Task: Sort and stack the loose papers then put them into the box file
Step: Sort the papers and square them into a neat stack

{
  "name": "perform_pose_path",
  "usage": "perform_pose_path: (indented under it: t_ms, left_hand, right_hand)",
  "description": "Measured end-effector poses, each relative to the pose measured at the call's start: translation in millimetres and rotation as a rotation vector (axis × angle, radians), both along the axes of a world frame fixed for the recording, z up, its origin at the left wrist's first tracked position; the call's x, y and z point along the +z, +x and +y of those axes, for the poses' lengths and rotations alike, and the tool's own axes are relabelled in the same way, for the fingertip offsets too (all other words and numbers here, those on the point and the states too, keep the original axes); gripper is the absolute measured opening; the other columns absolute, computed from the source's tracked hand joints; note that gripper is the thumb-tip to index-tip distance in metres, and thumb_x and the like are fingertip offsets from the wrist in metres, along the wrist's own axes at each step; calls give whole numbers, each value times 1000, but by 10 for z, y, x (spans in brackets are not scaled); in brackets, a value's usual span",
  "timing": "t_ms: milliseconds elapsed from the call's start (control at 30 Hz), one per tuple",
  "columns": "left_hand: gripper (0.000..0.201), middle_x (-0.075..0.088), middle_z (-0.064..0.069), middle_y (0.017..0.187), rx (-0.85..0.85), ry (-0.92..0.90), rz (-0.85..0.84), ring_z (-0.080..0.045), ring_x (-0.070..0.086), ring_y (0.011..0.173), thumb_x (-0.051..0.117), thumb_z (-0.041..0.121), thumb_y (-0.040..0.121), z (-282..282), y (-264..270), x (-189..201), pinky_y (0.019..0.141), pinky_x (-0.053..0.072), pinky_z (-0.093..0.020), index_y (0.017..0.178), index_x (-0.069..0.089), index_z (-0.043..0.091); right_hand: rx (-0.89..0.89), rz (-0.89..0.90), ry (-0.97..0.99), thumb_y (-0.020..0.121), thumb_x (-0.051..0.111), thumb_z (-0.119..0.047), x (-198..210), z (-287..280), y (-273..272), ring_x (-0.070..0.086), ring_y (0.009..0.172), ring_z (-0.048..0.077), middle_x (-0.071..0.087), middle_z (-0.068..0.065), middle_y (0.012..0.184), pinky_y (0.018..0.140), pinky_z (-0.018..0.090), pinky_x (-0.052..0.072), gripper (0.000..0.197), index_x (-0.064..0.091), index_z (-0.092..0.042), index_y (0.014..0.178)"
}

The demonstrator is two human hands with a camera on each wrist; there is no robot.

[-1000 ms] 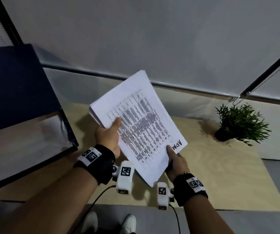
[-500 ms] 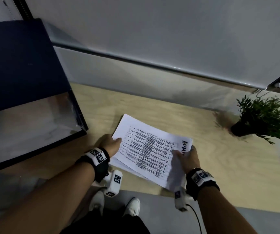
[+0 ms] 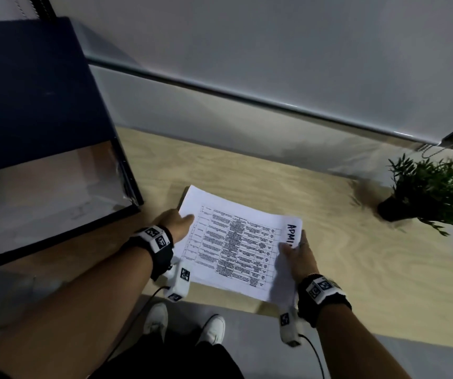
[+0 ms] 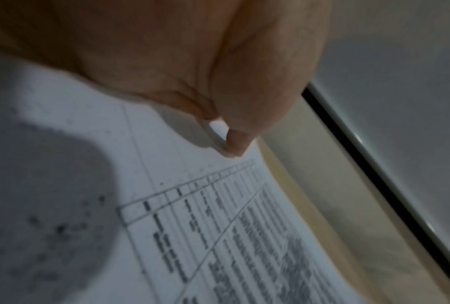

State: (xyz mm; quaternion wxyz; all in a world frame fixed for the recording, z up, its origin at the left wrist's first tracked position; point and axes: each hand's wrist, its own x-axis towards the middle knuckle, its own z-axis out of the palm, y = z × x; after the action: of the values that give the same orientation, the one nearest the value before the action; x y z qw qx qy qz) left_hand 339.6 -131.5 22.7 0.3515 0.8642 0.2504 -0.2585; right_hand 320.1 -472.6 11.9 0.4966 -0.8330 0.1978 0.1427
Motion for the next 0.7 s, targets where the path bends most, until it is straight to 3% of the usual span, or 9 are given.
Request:
perform_pose_path:
  t_ms: [67, 133, 233, 333, 433, 533, 633, 667, 700]
  left_hand:
    - [50, 65, 1, 101, 12, -11, -37, -27, 66, 96, 48, 58, 86, 15, -104, -96, 87, 53, -34, 103, 60, 12]
    - [44, 70, 1, 110, 72, -51, -132, -25, 66, 99, 56, 55, 84, 26, -175, -129, 89, 54, -37, 108, 62, 18]
    - [27, 67, -1, 112, 170, -128, -384, -19, 62, 95, 60, 27, 94, -125, -212, 108, 78, 46, -24, 116, 60, 11]
    - [29, 67, -6, 112, 217, -197, -676, -18, 61, 96, 57, 17, 96, -335, -194, 557, 75, 39, -15, 121, 56, 3]
    - [13, 67, 5, 94, 261, -331, -923, -3, 61, 82, 57, 10, 95, -407, -117, 945, 66, 42, -7, 107, 55, 6]
    - [20, 62, 15, 99, 264, -391, -1074, 10, 60, 87, 57, 5, 95, -383, -87, 1092, 79, 45, -9, 113, 52, 10]
    - [33, 63, -2, 111, 282, -439, -1026, -5, 61, 104, 63, 4, 90, -305, -181, 897, 92, 48, -25, 119, 47, 8]
    - [37, 61, -5, 111, 288, -437, -999, -5, 60, 106, 67, 6, 88, -298, -222, 842, 94, 49, -27, 118, 46, 9]
    - [42, 60, -1, 109, 304, -428, -976, 4, 58, 103, 71, 8, 86, -295, -251, 808, 93, 47, -19, 118, 44, 10]
  right_hand:
    - [-143, 75, 70, 91, 65, -33, -72, 10, 14, 43, 133, 25, 40, 5, 145, 107, 38, 36, 80, 16, -19, 152]
    - [-217, 104, 14, 74, 78, -49, -191, -86, -8, 54, 117, 22, 53, 4, 130, 106, 42, 43, 74, 44, -18, 132]
    - [-125, 41, -67, 83, 72, -21, -55, -58, -43, 67, 88, 26, 71, 13, 105, 80, 40, 55, 28, 65, -7, 106]
    - [-157, -190, -125, 89, 65, -15, 382, 89, 111, 64, 86, 30, 68, 13, 97, 75, 41, 52, 12, 61, -9, 99]
    - [-249, -477, 22, 90, 61, -8, 835, 211, 266, 63, 85, 26, 66, 9, 95, 74, 37, 54, 13, 55, -7, 101]
    - [-313, -674, 165, 90, 57, 1, 1103, 276, 234, 61, 79, 5, 64, 2, 94, 71, 22, 52, 17, 50, -7, 104]
    - [-281, -613, 112, 86, 65, -2, 989, 274, 46, 60, 78, 1, 64, 8, 101, 69, 15, 49, 27, 53, -3, 110]
    - [-275, -585, 120, 83, 69, -1, 951, 283, -32, 61, 78, -2, 65, 10, 102, 70, 12, 49, 34, 53, -4, 113]
    - [-278, -564, 136, 80, 73, 0, 930, 292, -94, 62, 77, -6, 65, 9, 101, 70, 10, 48, 40, 52, -4, 114]
